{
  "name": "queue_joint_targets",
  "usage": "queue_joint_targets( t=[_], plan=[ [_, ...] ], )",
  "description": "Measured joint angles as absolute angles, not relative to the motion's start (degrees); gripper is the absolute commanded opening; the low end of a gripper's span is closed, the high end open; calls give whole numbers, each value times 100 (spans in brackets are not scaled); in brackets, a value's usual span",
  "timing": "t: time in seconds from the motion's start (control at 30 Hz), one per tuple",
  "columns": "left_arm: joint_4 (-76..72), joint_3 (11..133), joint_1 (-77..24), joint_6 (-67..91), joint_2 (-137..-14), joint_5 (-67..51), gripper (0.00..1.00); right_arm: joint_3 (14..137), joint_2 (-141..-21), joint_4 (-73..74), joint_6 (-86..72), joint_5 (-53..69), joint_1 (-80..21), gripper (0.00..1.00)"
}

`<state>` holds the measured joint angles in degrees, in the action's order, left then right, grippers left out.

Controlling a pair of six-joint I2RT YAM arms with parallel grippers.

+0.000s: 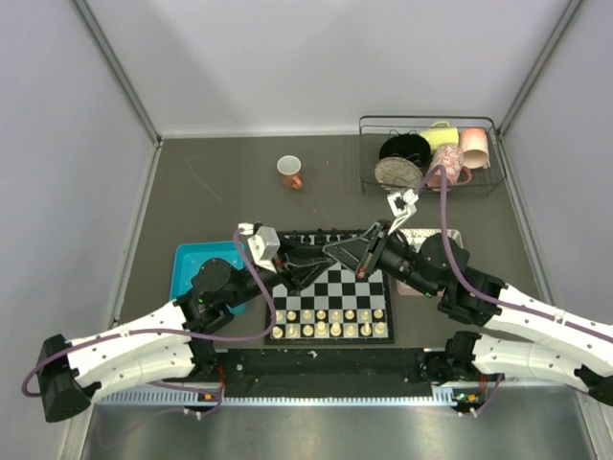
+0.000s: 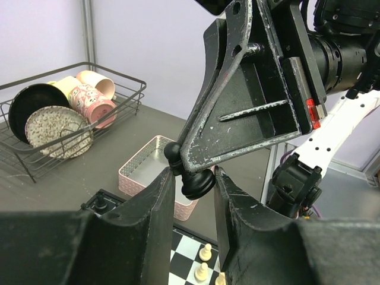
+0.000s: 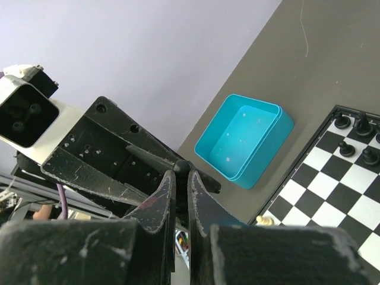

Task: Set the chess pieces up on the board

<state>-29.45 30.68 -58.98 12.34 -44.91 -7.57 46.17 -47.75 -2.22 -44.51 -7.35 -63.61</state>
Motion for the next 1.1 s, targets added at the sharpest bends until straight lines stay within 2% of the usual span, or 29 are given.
queue_joint_targets(
  t=[0.2, 0.53, 0.8, 1.1],
  plan=[
    [-2930, 3076, -5900, 1225, -4473, -764, 20, 4619, -4775, -270, -4294, -617, -6361, 0],
    [-2814, 3168, -5898, 1094, -4436, -886, 21, 4711, -4768, -294, -3988, -368, -6359, 28],
    [-2670, 3297, -5898, 969, -4451, -1070, 21, 4851, -4689, -119, -3809, -183, -6364, 36],
    [-2434, 3505, -5898, 768, -4571, -1282, 21, 5389, -4530, 845, -3426, -436, -6460, 44]
  ],
)
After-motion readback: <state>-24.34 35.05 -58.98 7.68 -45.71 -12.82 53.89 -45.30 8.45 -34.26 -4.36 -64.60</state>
